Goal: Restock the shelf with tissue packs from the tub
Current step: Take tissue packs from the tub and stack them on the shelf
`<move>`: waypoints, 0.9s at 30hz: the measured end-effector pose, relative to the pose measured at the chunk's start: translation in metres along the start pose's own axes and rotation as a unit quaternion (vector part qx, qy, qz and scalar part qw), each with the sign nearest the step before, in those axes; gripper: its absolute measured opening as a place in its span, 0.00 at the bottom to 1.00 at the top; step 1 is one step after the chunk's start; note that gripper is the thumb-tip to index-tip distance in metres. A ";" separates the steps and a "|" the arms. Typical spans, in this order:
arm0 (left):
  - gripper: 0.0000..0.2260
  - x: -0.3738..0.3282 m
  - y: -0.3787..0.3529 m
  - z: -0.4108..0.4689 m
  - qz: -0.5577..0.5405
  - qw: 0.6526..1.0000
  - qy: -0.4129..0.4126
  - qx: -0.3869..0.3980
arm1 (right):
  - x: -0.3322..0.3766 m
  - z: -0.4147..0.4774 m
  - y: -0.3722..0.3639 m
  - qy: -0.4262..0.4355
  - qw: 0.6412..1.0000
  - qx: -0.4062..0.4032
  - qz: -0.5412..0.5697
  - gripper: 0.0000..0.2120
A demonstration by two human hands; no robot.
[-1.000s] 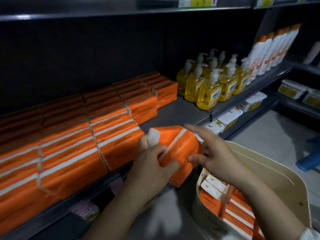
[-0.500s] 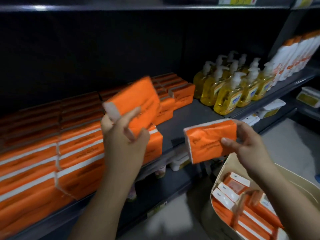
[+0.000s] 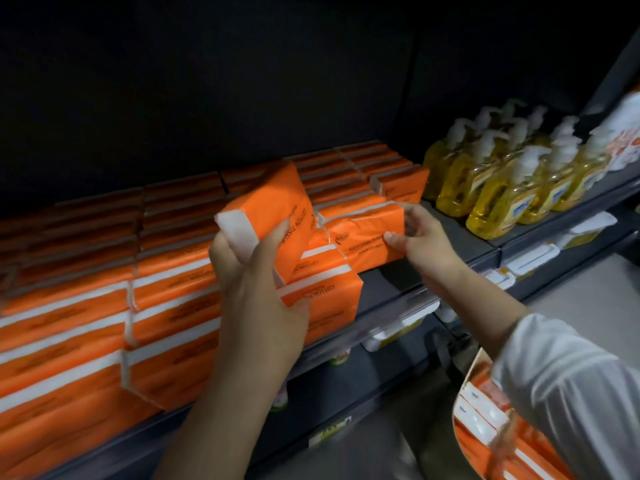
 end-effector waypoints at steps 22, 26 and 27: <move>0.26 -0.047 -0.007 -0.016 -0.187 0.977 -0.074 0.072 | 0.011 -0.076 0.032 -0.009 0.991 -0.097 0.088 0.15; 0.28 -0.057 -0.034 -0.033 -0.211 0.953 -0.096 0.195 | 0.008 -0.105 0.037 -0.053 0.986 -0.019 0.154 0.26; 0.28 -0.057 -0.039 -0.035 -0.210 0.951 -0.093 0.207 | 0.009 -0.108 0.038 -0.061 0.985 -0.004 0.163 0.27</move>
Point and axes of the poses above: each hand's wrist, its own z-axis towards the middle knuckle, its own y-axis out of the back of the hand, x = y × z, the point moved 6 cm from there along z, towards the middle knuckle, and after that the axes turned 12 degrees about z, right-handed, at the moved point
